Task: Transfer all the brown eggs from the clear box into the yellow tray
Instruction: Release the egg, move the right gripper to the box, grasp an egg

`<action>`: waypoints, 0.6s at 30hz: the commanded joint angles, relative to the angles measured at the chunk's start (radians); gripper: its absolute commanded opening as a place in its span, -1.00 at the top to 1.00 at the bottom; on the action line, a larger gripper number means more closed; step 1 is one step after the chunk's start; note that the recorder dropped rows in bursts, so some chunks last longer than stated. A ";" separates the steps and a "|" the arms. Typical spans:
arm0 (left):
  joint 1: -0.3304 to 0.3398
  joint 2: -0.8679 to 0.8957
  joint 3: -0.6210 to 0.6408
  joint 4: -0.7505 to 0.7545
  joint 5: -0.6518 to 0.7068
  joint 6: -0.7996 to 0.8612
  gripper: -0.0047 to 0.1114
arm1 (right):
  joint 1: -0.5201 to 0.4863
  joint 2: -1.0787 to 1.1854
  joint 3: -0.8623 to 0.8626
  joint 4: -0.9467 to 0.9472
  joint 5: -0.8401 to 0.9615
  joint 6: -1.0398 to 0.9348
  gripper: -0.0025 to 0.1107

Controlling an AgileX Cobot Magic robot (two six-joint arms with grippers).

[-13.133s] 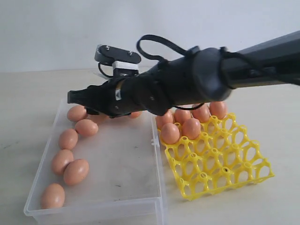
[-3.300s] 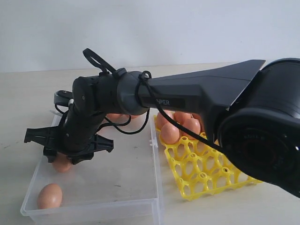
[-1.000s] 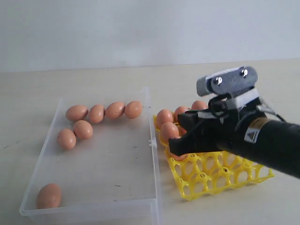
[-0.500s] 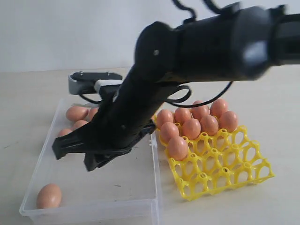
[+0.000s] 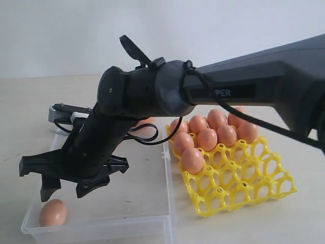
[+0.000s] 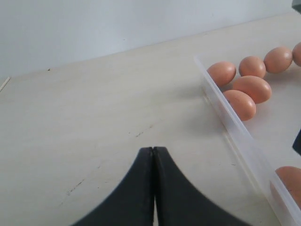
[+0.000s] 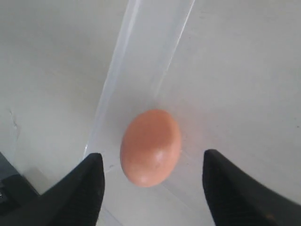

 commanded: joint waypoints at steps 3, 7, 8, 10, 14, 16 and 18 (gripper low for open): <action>0.002 -0.006 -0.004 -0.008 -0.008 -0.005 0.92 | 0.019 0.054 -0.048 0.005 0.012 -0.002 -0.09; 0.002 -0.006 -0.004 -0.008 -0.008 -0.005 0.92 | 0.025 0.073 -0.051 0.008 0.004 -0.002 -0.09; 0.002 -0.006 -0.004 -0.008 -0.008 -0.005 0.92 | 0.025 0.077 -0.051 0.008 0.004 -0.002 -0.09; 0.002 -0.006 -0.004 -0.008 -0.008 -0.005 0.92 | 0.028 0.085 -0.051 0.008 0.002 -0.002 -0.09; 0.002 -0.006 -0.004 -0.008 -0.008 -0.005 0.92 | 0.036 0.097 -0.051 0.009 -0.019 -0.002 -0.09; 0.002 -0.006 -0.004 -0.008 -0.008 -0.005 0.92 | 0.036 0.101 -0.052 0.015 -0.024 -0.002 -0.09; 0.002 -0.006 -0.004 -0.008 -0.008 -0.005 0.92 | 0.036 0.101 -0.052 0.015 -0.029 -0.002 -0.09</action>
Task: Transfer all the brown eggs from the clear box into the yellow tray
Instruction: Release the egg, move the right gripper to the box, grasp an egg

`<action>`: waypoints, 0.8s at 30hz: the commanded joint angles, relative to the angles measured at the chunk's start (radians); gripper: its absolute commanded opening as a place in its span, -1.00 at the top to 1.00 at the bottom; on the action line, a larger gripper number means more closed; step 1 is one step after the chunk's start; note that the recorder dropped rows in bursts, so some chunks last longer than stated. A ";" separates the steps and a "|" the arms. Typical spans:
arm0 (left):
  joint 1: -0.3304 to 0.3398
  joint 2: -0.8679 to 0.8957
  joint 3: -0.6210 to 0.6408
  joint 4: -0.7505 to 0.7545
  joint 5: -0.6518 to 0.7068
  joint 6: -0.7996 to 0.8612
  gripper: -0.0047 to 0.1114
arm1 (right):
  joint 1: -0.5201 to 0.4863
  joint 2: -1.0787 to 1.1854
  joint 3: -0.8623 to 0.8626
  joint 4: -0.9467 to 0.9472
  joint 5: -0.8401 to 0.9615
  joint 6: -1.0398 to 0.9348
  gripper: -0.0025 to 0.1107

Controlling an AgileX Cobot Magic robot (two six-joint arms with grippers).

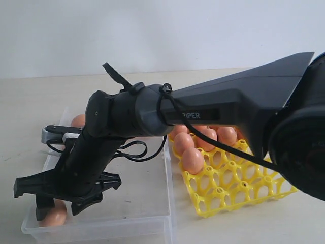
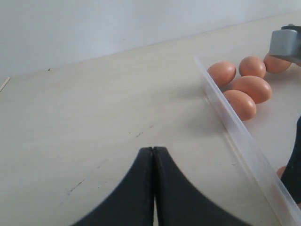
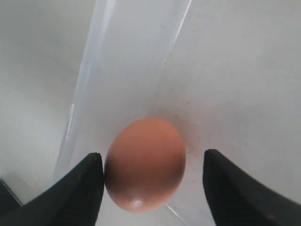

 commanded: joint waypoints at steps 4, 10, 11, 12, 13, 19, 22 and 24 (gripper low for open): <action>0.002 -0.006 -0.004 -0.008 -0.008 -0.005 0.92 | 0.002 0.005 -0.011 0.004 -0.027 -0.010 -0.06; 0.002 -0.006 -0.004 -0.008 -0.008 -0.005 0.92 | 0.002 0.011 -0.011 0.008 -0.052 -0.010 0.55; 0.002 -0.006 -0.004 -0.008 -0.008 -0.005 0.92 | 0.002 0.011 -0.011 0.008 -0.056 -0.010 0.68; 0.002 -0.006 -0.004 -0.008 -0.008 -0.005 0.92 | 0.002 0.011 -0.011 0.008 -0.058 -0.011 0.81; 0.002 -0.006 -0.004 -0.008 -0.008 -0.005 0.92 | 0.002 0.011 -0.011 0.008 -0.058 -0.025 0.93; 0.002 -0.006 -0.004 -0.008 -0.008 -0.005 0.92 | 0.002 0.020 -0.011 0.008 -0.043 -0.074 0.96; 0.002 -0.006 -0.004 -0.008 -0.008 -0.005 0.92 | 0.002 0.022 -0.011 0.011 -0.023 -0.072 0.92; 0.002 -0.006 -0.004 -0.008 -0.008 -0.005 0.92 | 0.002 0.022 -0.011 0.013 -0.013 -0.072 0.81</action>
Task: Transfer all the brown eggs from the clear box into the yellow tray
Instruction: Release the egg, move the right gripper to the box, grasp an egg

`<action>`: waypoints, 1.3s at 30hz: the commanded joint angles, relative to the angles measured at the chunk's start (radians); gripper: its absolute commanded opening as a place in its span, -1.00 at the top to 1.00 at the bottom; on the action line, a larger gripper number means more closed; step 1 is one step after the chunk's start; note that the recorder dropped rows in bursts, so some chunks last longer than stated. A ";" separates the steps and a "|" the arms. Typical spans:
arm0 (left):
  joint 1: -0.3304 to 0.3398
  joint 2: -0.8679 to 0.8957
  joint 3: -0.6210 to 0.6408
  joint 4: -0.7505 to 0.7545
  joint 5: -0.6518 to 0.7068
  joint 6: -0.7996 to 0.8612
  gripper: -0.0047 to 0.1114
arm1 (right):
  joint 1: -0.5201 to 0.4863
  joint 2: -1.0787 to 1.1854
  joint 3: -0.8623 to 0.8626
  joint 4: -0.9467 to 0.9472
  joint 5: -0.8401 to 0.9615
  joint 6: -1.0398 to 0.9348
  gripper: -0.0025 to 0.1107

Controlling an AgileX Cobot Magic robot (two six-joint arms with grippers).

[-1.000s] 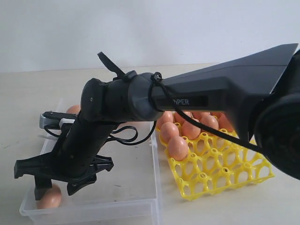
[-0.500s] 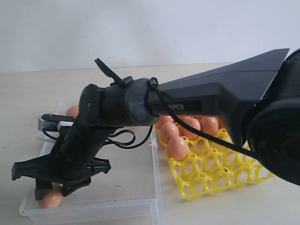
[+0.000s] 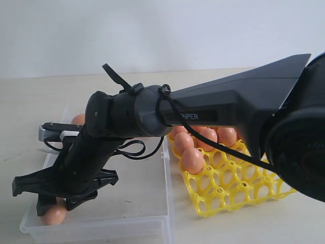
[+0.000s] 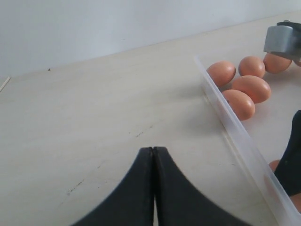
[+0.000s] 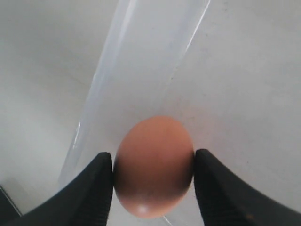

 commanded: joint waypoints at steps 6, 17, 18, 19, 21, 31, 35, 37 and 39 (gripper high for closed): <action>0.002 -0.006 -0.004 -0.008 -0.008 -0.005 0.92 | 0.002 0.011 -0.004 -0.002 0.037 0.000 0.35; 0.002 -0.006 -0.004 -0.008 -0.008 -0.005 0.92 | 0.002 0.011 -0.004 -0.004 0.029 0.000 0.63; 0.002 -0.006 -0.004 -0.008 -0.008 -0.005 0.92 | 0.002 0.011 -0.004 -0.004 0.030 0.000 0.61; 0.002 -0.006 -0.004 -0.008 -0.008 -0.005 0.92 | 0.002 0.011 -0.004 -0.004 0.030 0.000 0.55; 0.002 -0.006 -0.004 -0.008 -0.008 -0.005 0.92 | 0.002 0.011 -0.004 -0.004 0.038 0.000 0.34; 0.002 -0.006 -0.004 -0.008 -0.008 -0.005 0.92 | 0.002 0.011 -0.004 -0.004 0.051 0.000 0.06; 0.002 -0.006 -0.004 -0.008 -0.008 -0.005 0.92 | 0.002 0.011 -0.004 -0.001 0.039 0.000 0.09; 0.002 -0.006 -0.004 -0.008 -0.008 -0.005 0.92 | 0.002 0.011 -0.004 -0.001 0.034 0.000 0.25; 0.002 -0.006 -0.004 -0.008 -0.008 -0.005 0.92 | 0.002 0.011 -0.004 -0.001 0.024 0.000 0.59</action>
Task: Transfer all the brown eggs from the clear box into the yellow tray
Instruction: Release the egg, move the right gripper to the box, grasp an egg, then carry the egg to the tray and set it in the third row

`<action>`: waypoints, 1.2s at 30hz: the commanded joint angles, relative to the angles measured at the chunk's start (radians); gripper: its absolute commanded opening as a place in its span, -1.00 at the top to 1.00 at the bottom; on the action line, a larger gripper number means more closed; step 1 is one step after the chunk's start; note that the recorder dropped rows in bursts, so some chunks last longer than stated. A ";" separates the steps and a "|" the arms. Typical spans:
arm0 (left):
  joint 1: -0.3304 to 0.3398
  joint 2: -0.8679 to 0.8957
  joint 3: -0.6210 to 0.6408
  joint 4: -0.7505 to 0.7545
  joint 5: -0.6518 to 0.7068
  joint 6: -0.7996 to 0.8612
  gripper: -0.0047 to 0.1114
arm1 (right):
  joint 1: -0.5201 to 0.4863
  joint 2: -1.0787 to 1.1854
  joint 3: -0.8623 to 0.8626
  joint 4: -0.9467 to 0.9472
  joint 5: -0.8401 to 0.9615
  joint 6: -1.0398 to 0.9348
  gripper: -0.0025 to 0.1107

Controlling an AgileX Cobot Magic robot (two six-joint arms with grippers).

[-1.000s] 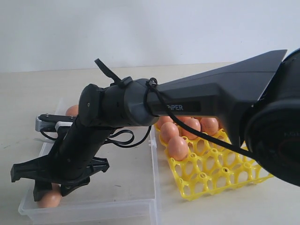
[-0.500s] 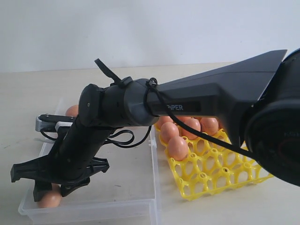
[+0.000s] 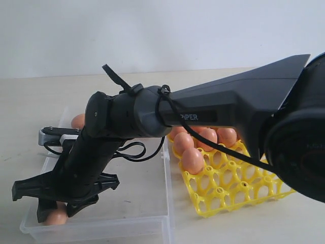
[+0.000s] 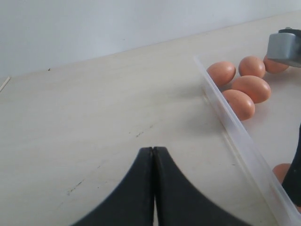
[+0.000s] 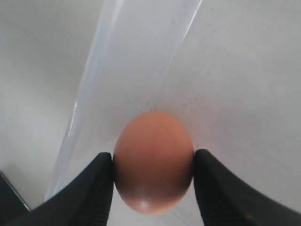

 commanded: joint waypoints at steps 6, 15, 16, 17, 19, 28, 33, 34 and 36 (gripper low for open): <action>0.002 -0.006 -0.004 -0.008 -0.008 -0.005 0.92 | -0.007 -0.059 0.034 -0.060 -0.154 0.000 0.96; 0.002 -0.006 -0.004 -0.008 -0.008 -0.005 0.92 | -0.054 -0.316 0.369 -0.188 -0.751 -0.085 0.96; 0.002 -0.006 -0.004 -0.008 -0.008 -0.005 0.92 | -0.059 -0.344 0.409 -0.193 -0.814 -0.088 0.96; 0.002 -0.006 -0.004 -0.008 -0.008 -0.005 0.92 | -0.067 -0.381 0.461 -0.203 -0.883 -0.090 0.96; 0.002 -0.006 -0.004 -0.008 -0.008 -0.005 0.92 | -0.081 -0.449 0.568 -0.225 -0.987 -0.111 0.96; 0.002 -0.006 -0.004 -0.008 -0.008 -0.005 0.92 | -0.227 -0.698 1.007 -0.245 -1.258 -0.243 0.96; 0.002 -0.006 -0.004 -0.008 -0.008 -0.005 0.92 | -0.302 -0.734 1.158 -0.245 -1.362 -0.243 0.96; 0.002 -0.006 -0.004 -0.008 -0.008 -0.005 0.92 | -0.312 -0.734 1.175 -0.245 -1.374 -0.242 0.96; 0.002 -0.006 -0.004 -0.008 -0.008 -0.005 0.92 | -0.332 -0.732 1.206 -0.245 -1.381 -0.242 0.96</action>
